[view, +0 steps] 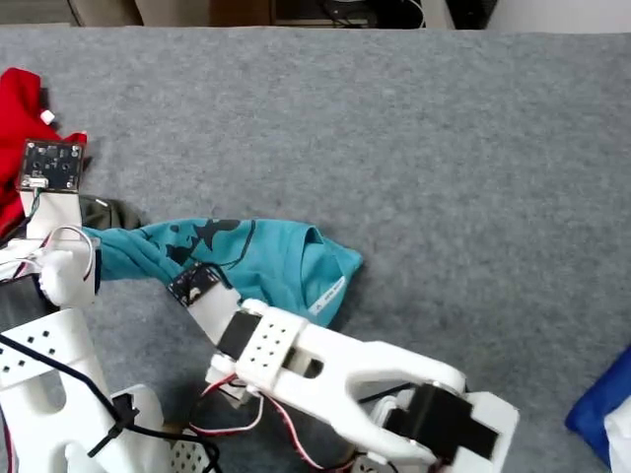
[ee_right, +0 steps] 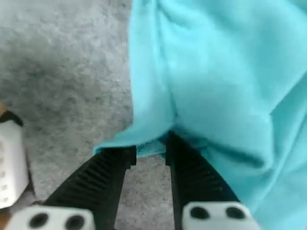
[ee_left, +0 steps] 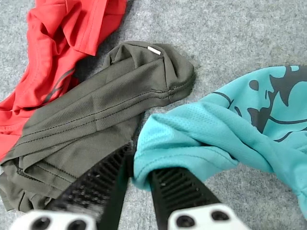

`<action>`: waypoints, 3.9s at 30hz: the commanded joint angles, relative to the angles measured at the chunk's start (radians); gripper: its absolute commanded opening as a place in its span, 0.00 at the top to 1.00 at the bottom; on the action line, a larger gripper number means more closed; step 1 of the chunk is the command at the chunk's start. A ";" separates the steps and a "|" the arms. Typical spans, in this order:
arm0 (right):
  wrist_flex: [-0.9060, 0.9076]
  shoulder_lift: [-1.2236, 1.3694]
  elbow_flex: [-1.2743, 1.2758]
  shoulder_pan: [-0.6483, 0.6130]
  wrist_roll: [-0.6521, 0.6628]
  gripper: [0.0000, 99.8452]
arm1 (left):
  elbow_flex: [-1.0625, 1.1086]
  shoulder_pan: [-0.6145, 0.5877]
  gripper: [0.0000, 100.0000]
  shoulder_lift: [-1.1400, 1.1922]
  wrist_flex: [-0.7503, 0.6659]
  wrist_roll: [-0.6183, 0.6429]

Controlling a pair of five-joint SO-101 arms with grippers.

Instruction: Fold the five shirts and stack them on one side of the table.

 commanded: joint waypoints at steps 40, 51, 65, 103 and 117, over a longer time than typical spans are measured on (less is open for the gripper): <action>0.488 -0.277 -0.751 0.624 0.068 1.00 | -0.051 -0.005 0.98 -0.016 0.006 0.002; 0.488 -0.375 -0.960 0.797 0.068 1.00 | -0.044 -0.006 0.98 -0.016 0.006 0.003; 0.255 -0.377 -0.972 0.975 0.058 1.00 | 0.040 -0.008 0.98 -0.025 0.074 -0.110; 0.207 0.920 -1.670 0.771 0.066 0.99 | 0.115 0.000 0.98 -0.024 0.071 0.025; 0.652 1.372 -2.404 0.737 0.066 0.74 | 0.132 0.055 0.98 -0.016 0.055 0.025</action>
